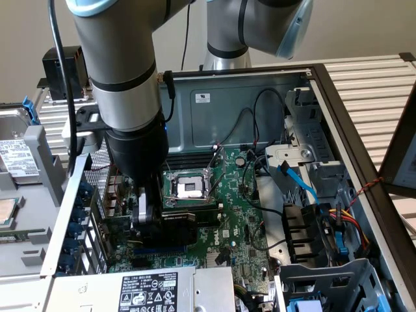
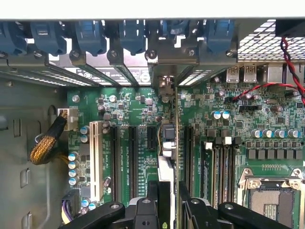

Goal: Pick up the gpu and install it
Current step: 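Insert the gpu into the slot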

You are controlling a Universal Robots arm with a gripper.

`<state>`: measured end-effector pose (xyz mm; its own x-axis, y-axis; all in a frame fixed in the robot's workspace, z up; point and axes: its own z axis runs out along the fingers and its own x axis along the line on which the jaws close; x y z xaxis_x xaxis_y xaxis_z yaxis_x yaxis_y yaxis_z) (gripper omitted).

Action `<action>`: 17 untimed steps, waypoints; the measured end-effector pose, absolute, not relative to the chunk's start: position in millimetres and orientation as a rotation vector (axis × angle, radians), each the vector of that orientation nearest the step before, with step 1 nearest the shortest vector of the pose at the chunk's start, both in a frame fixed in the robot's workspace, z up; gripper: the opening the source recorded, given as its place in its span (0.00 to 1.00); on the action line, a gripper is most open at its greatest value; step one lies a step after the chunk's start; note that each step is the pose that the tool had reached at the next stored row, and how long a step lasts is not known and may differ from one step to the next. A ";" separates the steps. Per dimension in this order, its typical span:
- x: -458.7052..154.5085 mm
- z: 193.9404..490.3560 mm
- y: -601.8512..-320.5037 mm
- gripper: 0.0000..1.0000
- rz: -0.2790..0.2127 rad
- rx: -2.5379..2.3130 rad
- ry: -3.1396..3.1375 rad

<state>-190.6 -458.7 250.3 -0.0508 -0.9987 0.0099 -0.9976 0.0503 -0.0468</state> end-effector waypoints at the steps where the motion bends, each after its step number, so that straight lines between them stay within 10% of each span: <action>1: -190.4 250.3 -458.7 0.27 -0.063 -2.147 2.258; 17: -190.3 249.7 -458.3 0.27 -0.066 -2.148 2.259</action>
